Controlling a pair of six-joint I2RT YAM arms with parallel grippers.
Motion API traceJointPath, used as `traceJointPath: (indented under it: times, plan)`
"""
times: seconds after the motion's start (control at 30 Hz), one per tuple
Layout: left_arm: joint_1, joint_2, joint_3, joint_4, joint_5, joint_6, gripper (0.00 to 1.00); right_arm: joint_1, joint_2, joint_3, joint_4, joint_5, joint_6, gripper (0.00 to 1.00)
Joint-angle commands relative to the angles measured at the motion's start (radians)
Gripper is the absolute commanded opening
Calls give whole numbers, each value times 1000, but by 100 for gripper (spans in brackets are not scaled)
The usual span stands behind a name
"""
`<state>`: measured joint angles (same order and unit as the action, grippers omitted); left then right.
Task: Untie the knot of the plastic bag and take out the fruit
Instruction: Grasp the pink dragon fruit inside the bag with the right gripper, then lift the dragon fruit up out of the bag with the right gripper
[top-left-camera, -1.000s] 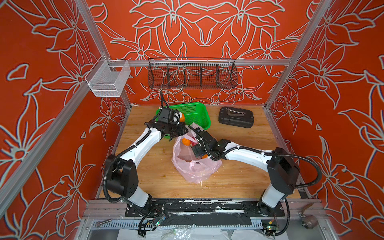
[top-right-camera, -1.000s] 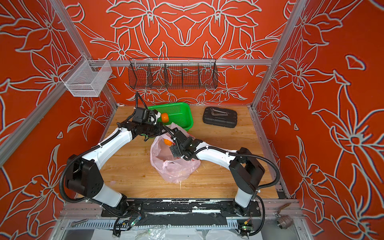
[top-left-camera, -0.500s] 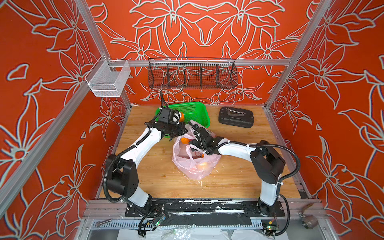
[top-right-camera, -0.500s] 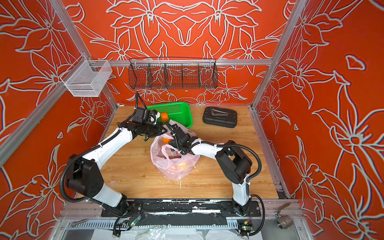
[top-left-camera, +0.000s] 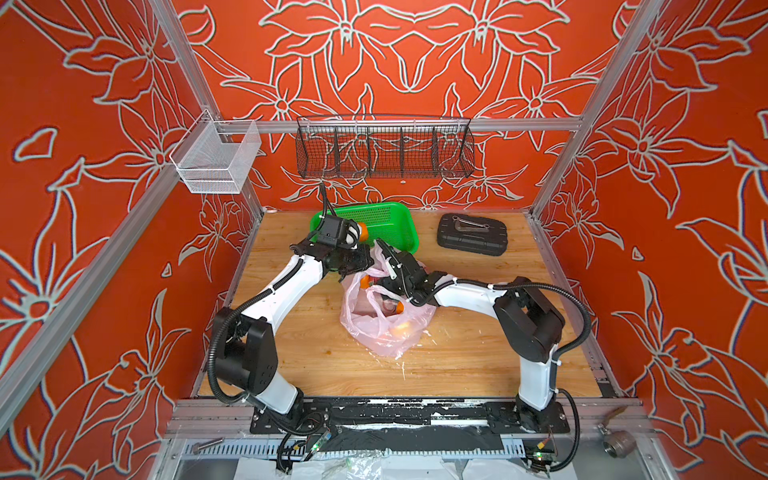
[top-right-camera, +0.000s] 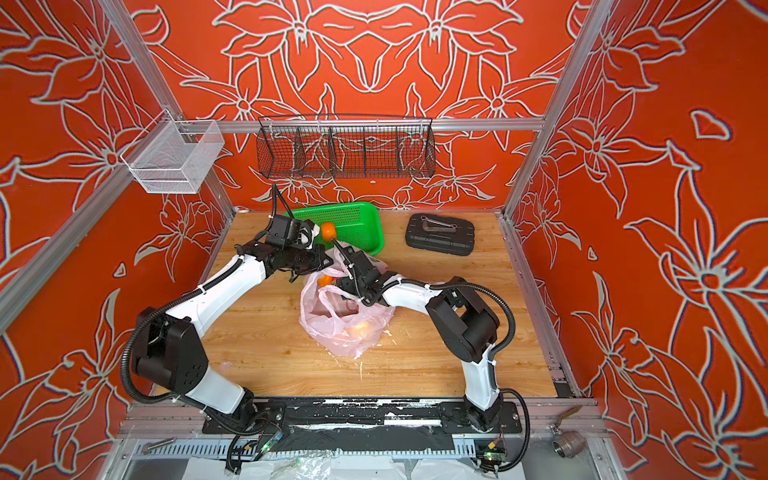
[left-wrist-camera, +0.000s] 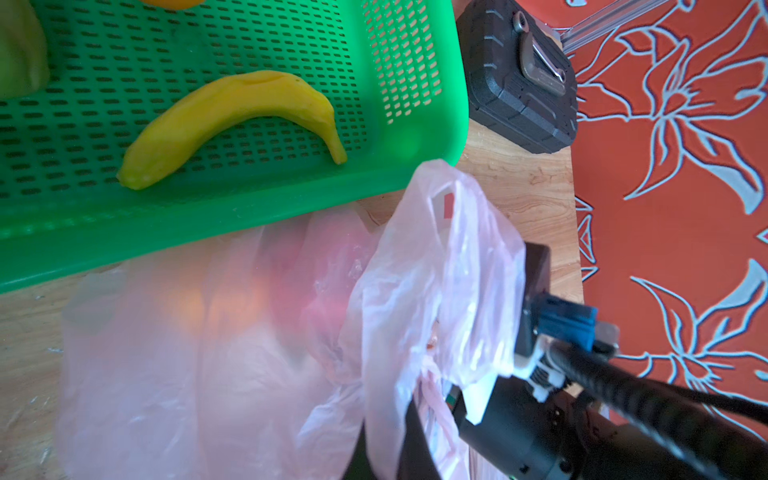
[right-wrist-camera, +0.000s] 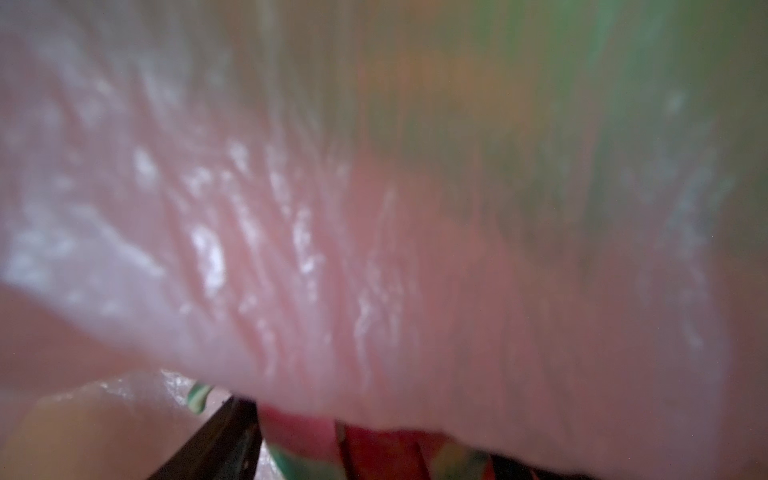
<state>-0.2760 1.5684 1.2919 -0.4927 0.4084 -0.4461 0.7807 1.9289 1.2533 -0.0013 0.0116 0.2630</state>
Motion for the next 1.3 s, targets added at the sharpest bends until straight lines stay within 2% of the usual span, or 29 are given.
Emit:
traceJointPath:
  times: [0.0,0.27,0.6,0.73,0.93,1.1,1.27]
  plan:
    - [3,-6,-6,-14,-21,8,0,4,-54,-40,11,-69,11,48]
    - [11,-4,22,-30,-46,11,0,6,-168,-144,87,-135,44,36]
    - [12,13,67,-44,-104,10,15,6,-321,-235,111,-244,15,32]
    - [13,21,76,-43,-124,8,27,8,-367,-259,124,-320,1,31]
    - [12,19,77,-43,-139,4,47,7,-406,-277,134,-369,16,30]
    - [14,6,73,-49,-170,7,58,8,-438,-284,139,-411,35,29]
    - [18,-28,72,-45,-169,0,80,7,-480,-295,166,-424,64,28]
